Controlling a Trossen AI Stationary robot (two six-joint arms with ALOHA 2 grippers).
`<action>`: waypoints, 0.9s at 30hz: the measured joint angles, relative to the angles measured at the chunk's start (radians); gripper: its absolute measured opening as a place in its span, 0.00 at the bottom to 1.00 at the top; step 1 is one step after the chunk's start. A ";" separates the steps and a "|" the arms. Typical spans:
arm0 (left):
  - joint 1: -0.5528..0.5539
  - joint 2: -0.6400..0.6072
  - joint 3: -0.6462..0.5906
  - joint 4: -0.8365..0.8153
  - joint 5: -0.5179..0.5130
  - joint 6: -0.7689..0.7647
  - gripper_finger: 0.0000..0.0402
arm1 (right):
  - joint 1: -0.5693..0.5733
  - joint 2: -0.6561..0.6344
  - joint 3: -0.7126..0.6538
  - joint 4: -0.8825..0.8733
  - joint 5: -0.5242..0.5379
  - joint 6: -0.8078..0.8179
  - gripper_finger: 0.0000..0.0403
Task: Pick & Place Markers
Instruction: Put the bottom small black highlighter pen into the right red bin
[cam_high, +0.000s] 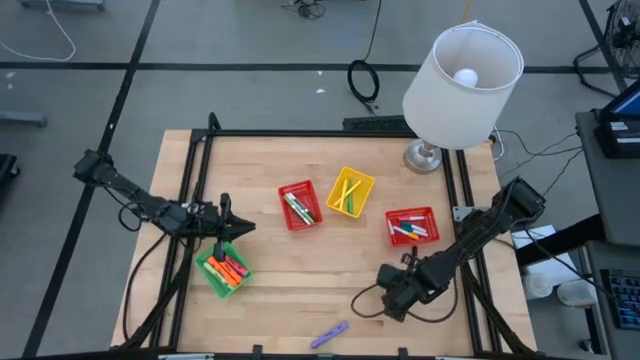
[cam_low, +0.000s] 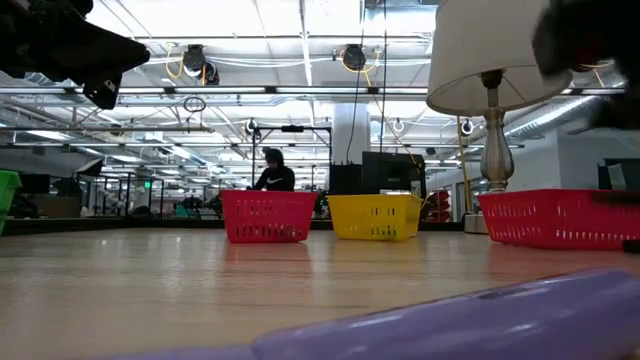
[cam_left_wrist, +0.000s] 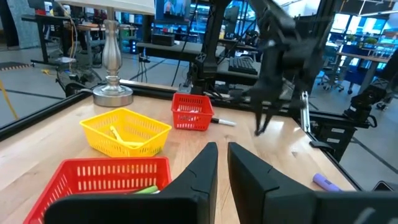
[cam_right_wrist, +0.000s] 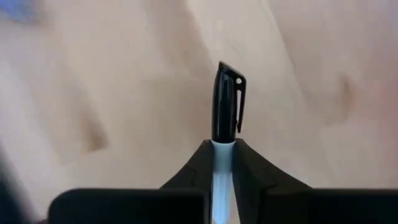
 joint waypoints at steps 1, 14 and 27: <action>0.000 0.000 0.000 0.000 0.000 0.000 0.12 | 0.000 -0.011 0.024 -0.009 0.023 -0.038 0.05; 0.000 0.000 0.000 -0.003 0.000 0.005 0.12 | -0.071 -0.316 0.105 -0.434 0.410 -0.169 0.05; 0.000 0.000 0.000 -0.003 0.000 0.008 0.12 | -0.286 -0.393 -0.152 -0.362 0.227 -0.369 0.06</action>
